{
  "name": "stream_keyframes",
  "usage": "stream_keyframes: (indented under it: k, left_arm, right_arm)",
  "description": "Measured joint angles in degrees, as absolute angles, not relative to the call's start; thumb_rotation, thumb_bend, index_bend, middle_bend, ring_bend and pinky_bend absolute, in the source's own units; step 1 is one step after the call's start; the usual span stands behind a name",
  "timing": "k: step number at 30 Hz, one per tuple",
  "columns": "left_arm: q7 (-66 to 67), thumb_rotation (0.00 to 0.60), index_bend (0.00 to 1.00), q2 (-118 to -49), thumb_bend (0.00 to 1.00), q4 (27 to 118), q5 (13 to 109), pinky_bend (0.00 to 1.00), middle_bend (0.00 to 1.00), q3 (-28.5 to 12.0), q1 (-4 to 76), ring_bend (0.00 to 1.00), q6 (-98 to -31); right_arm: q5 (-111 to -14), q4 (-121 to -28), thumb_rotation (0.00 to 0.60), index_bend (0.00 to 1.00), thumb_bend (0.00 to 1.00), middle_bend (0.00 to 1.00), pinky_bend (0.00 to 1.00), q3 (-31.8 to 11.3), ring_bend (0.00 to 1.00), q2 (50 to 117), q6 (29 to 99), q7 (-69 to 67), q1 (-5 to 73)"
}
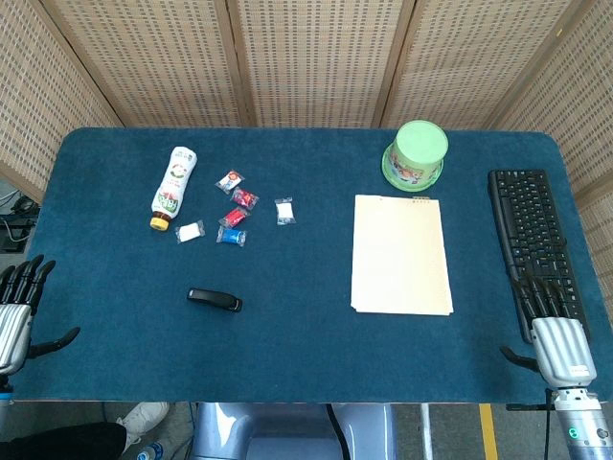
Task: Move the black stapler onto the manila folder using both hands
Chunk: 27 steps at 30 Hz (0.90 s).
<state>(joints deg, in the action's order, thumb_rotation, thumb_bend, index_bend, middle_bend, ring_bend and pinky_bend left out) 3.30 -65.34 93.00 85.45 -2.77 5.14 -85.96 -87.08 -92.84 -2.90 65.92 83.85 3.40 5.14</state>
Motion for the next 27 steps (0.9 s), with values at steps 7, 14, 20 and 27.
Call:
stream_keyframes:
  k: [7,14,20,27]
  left_arm:
    - [3.3,0.6,0.0,-65.5,0.18,92.7,85.4,0.0,0.0,-2.7,5.4,0.0,-85.4]
    - [3.3,0.6,0.0,-65.2,0.18,93.2,85.7,0.0,0.0,-2.6,5.3,0.0,-85.7]
    - [3.3,0.6,0.0,-65.4,0.18,92.8,85.3,0.0,0.0,-2.6,5.7,0.0,-84.5]
    - [4.0,0.6,0.0,-65.4,0.19,93.2,85.1,0.0,0.0,-2.3,6.2,0.0,-83.2]
  right_arm:
    - [-86.9,-92.8,0.6,0.03,0.13,0.0,0.02,-2.7,0.0,66.0,83.5,3.8,5.1]
    - [-87.6,-93.2,0.6,0.03,0.12,0.0,0.02,-2.5,0.0,65.7,84.2,3.7,4.9]
    - [-87.0,-93.3,0.6,0.04,0.13,0.0,0.02,-2.7,0.0,65.5,84.2,3.6,4.8]
    - [-87.2,-93.3,0.6,0.06,0.13,0.0,0.02,-2.6,0.0,65.3,84.3,3.4,4.6]
